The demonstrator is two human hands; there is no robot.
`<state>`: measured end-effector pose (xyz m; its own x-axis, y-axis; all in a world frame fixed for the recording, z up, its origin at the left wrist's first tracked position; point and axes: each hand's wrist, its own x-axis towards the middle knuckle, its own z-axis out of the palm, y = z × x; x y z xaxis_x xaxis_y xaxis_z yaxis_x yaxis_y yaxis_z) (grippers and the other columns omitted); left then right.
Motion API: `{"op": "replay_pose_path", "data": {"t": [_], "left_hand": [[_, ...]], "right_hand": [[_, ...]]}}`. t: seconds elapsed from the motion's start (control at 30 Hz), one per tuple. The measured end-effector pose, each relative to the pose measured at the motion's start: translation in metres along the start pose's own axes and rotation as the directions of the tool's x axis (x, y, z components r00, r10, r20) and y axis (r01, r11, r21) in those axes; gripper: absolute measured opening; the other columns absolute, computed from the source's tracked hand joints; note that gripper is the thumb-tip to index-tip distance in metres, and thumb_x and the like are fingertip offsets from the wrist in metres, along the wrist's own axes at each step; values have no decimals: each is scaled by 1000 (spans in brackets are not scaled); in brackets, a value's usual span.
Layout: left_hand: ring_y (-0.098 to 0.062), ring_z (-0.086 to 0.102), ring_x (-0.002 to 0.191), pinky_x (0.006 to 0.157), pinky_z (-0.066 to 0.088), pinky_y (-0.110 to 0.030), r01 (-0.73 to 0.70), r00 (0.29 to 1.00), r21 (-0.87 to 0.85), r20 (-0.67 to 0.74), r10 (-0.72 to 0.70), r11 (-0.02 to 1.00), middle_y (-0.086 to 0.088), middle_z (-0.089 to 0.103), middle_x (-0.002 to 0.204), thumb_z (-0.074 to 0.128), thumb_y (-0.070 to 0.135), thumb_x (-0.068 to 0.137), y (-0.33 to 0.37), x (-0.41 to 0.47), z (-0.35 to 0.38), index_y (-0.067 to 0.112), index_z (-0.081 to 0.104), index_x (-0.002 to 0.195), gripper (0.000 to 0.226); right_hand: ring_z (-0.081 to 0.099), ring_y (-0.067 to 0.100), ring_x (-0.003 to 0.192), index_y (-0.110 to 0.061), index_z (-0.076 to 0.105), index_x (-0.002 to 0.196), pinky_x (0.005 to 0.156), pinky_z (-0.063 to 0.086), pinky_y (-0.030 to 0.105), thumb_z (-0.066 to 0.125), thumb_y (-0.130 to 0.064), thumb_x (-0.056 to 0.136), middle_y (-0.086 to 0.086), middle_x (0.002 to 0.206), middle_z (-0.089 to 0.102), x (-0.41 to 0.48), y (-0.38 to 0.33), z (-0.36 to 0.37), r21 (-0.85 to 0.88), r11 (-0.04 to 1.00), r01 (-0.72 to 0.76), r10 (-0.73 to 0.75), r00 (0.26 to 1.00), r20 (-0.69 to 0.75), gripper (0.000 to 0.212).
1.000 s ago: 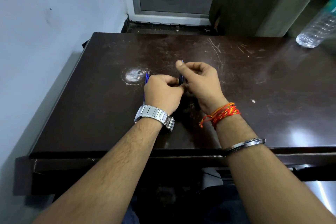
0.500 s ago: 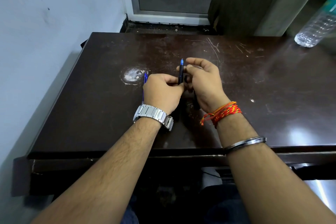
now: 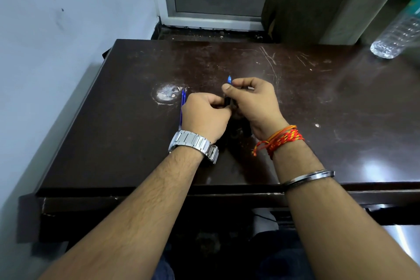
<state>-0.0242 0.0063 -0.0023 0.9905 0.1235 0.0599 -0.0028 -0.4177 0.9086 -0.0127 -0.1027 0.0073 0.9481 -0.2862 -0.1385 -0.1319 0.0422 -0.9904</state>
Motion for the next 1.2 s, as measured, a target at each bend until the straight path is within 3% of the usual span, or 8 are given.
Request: {"op": "replay_pose_path", "data": {"t": [0.17, 0.27, 0.43, 0.63, 0.83, 1.0, 1.1, 1.2], "left_hand": [[-8, 68, 62, 56, 50, -20, 19, 1000, -6, 9, -19, 1000, 10, 72, 64, 83, 26, 69, 0, 1, 0, 23, 79, 77, 9], [-2, 65, 59, 53, 46, -17, -3, 1000, 18, -3, 3, 1000, 14, 69, 61, 81, 24, 70, 0, 1, 0, 23, 77, 74, 5], [-2, 64, 58, 53, 46, -17, -12, 1000, 13, 2, 12, 1000, 15, 68, 60, 80, 23, 72, 2, 0, -1, 21, 79, 80, 8], [-7, 69, 64, 55, 49, -17, 15, 997, 83, 79, -22, 996, 7, 74, 70, 79, 27, 72, 4, -6, 0, 23, 79, 82, 11], [-15, 70, 58, 58, 59, -30, 81, 982, 98, 162, -96, 992, 4, 72, 58, 81, 27, 71, 6, -6, -3, 23, 72, 67, 11], [-20, 72, 59, 61, 61, -36, 109, 988, 92, 102, -118, 990, 0, 71, 56, 78, 24, 70, 6, -4, -5, 18, 72, 64, 11], [-17, 70, 62, 61, 56, -26, 99, 994, 128, 26, -103, 987, 2, 71, 60, 79, 25, 70, 5, -2, -5, 17, 71, 63, 13], [-20, 70, 64, 63, 59, -30, 102, 994, 145, 15, -105, 984, -3, 72, 61, 78, 25, 70, 5, -2, -4, 12, 72, 67, 15]], "right_hand": [[52, 1, 40, -7, 60, 101, 38, 40, 17, 67, -14, 89, 5, 73, 66, 1, -5, 0, 82, 997, -8, 9, 1000, -12, 16], [57, 8, 49, -11, 60, 95, 47, 47, 23, 81, -20, 78, 3, 71, 63, -2, -2, 0, -49, 999, -9, 9, 1000, -1, 29], [65, 21, 68, -10, 59, 101, 71, 57, 42, 71, -4, 85, 5, 75, 71, -3, -5, 3, 106, 994, -28, 30, 1000, -10, 20], [56, -2, 49, -12, 53, 111, 43, 43, 14, 54, -6, 97, 1, 82, 74, 2, -8, -1, 138, 990, 9, 4, 996, -95, 16], [59, 6, 60, -18, 48, 99, 55, 49, 19, 58, -7, 95, 1, 85, 74, 6, -9, -7, 248, 958, 142, -86, 971, -221, 15], [72, 16, 76, -22, 65, 87, 78, 61, 41, 74, -25, 82, 2, 81, 74, 9, -3, -19, -255, 960, 120, -192, 942, -277, 11], [69, 13, 76, -19, 76, 83, 78, 54, 19, 78, -26, 78, -4, 73, 69, 7, 1, -22, -566, 814, 128, -271, 947, -175, 9], [64, 13, 76, -13, 79, 84, 65, 39, 5, 78, -21, 79, 0, 73, 67, 4, 0, -21, -674, 725, 140, -287, 951, -111, 10]]}}
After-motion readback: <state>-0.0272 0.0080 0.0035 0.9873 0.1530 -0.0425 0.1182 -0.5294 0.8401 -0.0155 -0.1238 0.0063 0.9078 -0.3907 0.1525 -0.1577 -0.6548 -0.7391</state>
